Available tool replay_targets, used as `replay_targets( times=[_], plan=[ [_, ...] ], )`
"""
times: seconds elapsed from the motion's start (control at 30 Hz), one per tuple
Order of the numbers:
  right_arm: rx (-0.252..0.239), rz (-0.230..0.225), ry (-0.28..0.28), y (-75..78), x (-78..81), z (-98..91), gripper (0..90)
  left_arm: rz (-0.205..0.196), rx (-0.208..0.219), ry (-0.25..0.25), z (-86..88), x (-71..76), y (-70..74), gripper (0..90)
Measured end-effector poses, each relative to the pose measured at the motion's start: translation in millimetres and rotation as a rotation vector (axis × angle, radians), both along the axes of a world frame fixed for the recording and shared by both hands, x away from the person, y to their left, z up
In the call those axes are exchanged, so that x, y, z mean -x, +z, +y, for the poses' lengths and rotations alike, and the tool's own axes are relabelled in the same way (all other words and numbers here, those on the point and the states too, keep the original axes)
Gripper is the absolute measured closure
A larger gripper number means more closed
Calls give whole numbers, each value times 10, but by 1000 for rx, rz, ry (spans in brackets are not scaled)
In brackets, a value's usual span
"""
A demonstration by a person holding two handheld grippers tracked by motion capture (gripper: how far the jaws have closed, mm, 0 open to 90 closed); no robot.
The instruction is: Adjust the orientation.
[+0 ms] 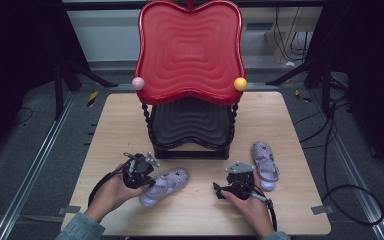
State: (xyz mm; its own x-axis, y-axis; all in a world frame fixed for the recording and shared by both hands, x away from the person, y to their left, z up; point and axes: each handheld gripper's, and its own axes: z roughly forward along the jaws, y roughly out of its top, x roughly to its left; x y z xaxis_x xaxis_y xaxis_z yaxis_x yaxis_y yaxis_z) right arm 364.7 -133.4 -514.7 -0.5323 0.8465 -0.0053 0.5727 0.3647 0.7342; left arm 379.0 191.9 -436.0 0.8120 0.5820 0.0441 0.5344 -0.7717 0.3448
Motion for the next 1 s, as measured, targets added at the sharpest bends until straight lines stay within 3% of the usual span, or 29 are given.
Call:
replay_targets(
  times=[0.23, 0.33, 0.37, 0.47, 0.53, 0.57, 0.6, 0.63, 0.77, 0.87, 1.0],
  plan=[
    [0, 2, -2, 1, 2, 0, 56, -4, -34, -12, 54, 42, -133, 815],
    [1, 2, -3, 1, 2, 0, 56, -12, -20, 0, 75, 67, -125, 726],
    [0, 2, -2, 1, 2, 0, 56, -50, -16, 16, 77, 121, -56, 647],
    [1, 2, -2, 1, 2, 0, 56, -102, 11, 19, 106, 195, 99, 586],
    [1, 2, -2, 1, 2, 0, 56, -113, 15, 24, 120, 221, 163, 540],
    [1, 2, -2, 1, 3, -1, 56, -140, 18, 36, 137, 289, 283, 488],
    [1, 2, -2, 1, 3, -1, 56, -140, 18, 36, 137, 289, 283, 470],
    [0, 2, -2, 1, 5, -1, 56, -155, 24, 28, 145, 384, 398, 471],
    [-2, 4, -4, 1, 6, 1, 56, -143, 48, 10, 128, 498, 467, 490],
    [-1, 4, -4, 1, 6, 0, 56, -92, 26, -25, 37, 607, 453, 505],
    [-1, 3, -3, 1, 6, 0, 56, -49, 0, -61, -99, 614, 374, 534]
  ],
)
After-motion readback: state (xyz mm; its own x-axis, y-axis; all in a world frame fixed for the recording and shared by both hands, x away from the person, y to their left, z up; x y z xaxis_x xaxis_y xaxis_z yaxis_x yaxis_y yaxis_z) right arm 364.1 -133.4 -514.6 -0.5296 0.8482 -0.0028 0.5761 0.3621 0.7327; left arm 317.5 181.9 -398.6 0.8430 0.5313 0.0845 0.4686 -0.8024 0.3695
